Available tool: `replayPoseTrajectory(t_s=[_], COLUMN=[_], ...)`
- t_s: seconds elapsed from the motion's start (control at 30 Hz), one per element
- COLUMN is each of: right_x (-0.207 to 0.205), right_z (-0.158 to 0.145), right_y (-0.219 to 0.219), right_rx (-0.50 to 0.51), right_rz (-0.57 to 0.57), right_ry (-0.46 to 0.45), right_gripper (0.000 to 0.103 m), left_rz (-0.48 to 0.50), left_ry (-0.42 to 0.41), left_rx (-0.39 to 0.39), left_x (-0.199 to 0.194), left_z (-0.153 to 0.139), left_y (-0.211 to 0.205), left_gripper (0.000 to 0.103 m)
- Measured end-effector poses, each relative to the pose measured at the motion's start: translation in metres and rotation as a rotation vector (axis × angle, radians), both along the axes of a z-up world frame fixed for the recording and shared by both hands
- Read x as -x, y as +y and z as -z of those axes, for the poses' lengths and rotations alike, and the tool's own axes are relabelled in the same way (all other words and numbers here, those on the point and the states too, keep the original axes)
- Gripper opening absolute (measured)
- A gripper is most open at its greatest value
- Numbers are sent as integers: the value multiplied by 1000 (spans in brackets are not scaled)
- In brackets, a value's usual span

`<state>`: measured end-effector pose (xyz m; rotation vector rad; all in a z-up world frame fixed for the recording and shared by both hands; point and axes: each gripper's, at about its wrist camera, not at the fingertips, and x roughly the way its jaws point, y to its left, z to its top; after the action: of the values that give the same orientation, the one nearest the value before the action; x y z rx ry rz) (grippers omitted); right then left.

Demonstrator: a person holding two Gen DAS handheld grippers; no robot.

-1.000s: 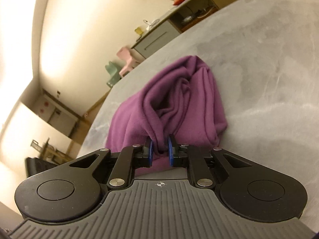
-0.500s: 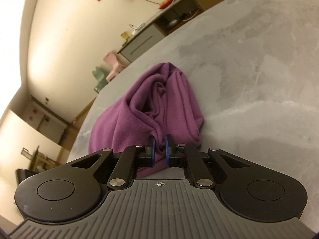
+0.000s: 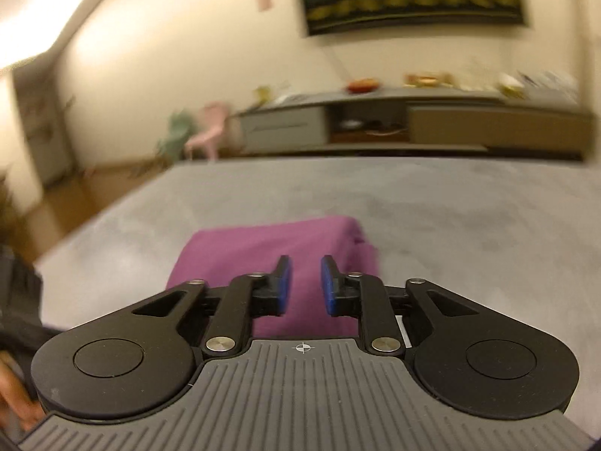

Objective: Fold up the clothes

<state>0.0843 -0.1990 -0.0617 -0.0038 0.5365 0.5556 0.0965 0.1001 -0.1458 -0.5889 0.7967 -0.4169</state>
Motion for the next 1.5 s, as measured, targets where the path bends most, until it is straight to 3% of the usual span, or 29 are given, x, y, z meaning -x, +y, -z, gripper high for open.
replayPoseTrajectory(t_s=[0.07,0.1,0.13,0.2,0.4,0.47,0.57,0.77,0.9,0.97,1.07,1.23,1.27,1.4,1.43,1.5], right_x=[-25,-38,-50,-60,-39,-33,-36,-57,-81,-87,-82,-80,-79,-87,-89,-98], right_z=[21,31,42,35,15,15,27,34,35,32,26,7,8,33,40,50], right_y=[0,0,0,-13,-32,-25,2,20,8,-1,-14,-24,-23,-20,-20,-25], right_rx=[2,2,3,-84,-242,-231,-91,86,76,50,4,-136,-127,-58,-42,-86], right_rz=[16,24,32,35,-3,-52,-117,-24,19,-2,-22,-11,-13,5,23,36], right_ry=[94,141,188,261,142,97,98,74,80,98,96,70,66,144,163,206], right_gripper=[18,27,28,28,30,30,31,29,32,33,37,38,38,38,46,52], left_rz=[0,0,1,2,-69,-73,-78,-72,-57,-97,-158,-136,-123,-81,-76,-85], left_ry=[-1,-3,-8,-21,-36,-27,-30,-21,-4,2,-67,-137,-144,-80,-52,-40], left_rx=[-2,-4,-9,-20,-22,-40,-69,-70,-54,-32,14,-4,-14,-53,-74,-77], left_x=[1,2,5,12,19,15,6,-46,-79,-74,-55,-73,-82,-105,-106,-100], left_z=[0,0,-1,-5,-7,-4,-2,0,-1,-9,-28,-55,-57,-38,-28,-10], left_y=[2,4,5,9,22,22,23,29,23,26,32,10,2,-21,-25,-26], left_gripper=[29,29,27,29,32,29,21,18,18,21,35,38,38,38,40,50])
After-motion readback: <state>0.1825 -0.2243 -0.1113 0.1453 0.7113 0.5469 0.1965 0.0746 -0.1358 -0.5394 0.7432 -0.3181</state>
